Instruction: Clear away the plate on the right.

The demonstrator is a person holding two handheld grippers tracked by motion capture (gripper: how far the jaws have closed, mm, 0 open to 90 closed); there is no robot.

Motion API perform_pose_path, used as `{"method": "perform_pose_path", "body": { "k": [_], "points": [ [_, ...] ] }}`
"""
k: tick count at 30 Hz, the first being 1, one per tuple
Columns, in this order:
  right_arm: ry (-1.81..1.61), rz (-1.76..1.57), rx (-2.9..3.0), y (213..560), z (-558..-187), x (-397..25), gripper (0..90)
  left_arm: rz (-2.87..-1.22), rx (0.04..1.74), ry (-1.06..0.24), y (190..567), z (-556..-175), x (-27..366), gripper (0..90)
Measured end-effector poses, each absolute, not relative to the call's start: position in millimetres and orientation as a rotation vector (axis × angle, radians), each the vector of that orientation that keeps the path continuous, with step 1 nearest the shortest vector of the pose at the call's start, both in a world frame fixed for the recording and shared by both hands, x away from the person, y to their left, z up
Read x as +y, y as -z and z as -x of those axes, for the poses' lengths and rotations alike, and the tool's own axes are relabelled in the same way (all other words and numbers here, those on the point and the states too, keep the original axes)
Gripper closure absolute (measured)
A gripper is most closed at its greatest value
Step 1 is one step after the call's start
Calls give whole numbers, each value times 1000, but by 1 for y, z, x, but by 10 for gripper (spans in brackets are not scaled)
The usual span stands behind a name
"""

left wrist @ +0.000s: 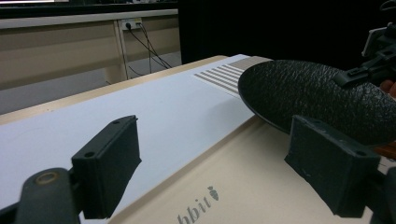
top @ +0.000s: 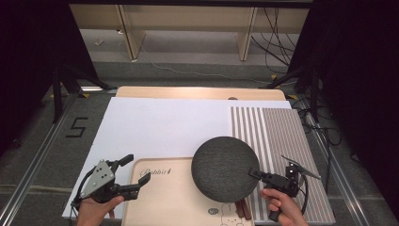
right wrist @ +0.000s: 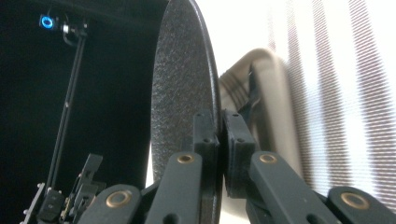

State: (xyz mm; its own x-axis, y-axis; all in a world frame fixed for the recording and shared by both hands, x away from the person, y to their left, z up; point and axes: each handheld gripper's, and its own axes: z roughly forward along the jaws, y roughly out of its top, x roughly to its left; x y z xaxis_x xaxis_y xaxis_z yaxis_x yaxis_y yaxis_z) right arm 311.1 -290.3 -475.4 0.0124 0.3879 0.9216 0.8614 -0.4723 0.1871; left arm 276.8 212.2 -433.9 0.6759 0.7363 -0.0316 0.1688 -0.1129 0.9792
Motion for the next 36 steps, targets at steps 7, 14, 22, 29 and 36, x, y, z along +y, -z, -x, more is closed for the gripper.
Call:
{"method": "perform_pose_path", "body": {
  "k": [7,14,22,29,36],
  "points": [
    [1447,1815,-1295,474,-314,-274,866,-1653,754,-568,434,-277,212,166],
    [1411,1798,-1314,474,-313,-261,866,-1653,754,-570,434,-277,212,166],
    [1360,1755,-1383,478,-314,-237,866,-1651,751,-571,433,-276,213,166],
    [1300,1711,-1464,484,-313,-220,866,-1651,752,-571,433,-276,213,166],
    [1248,1705,-1491,487,-313,-204,865,-1650,751,-568,433,-276,212,165]
  ]
}}
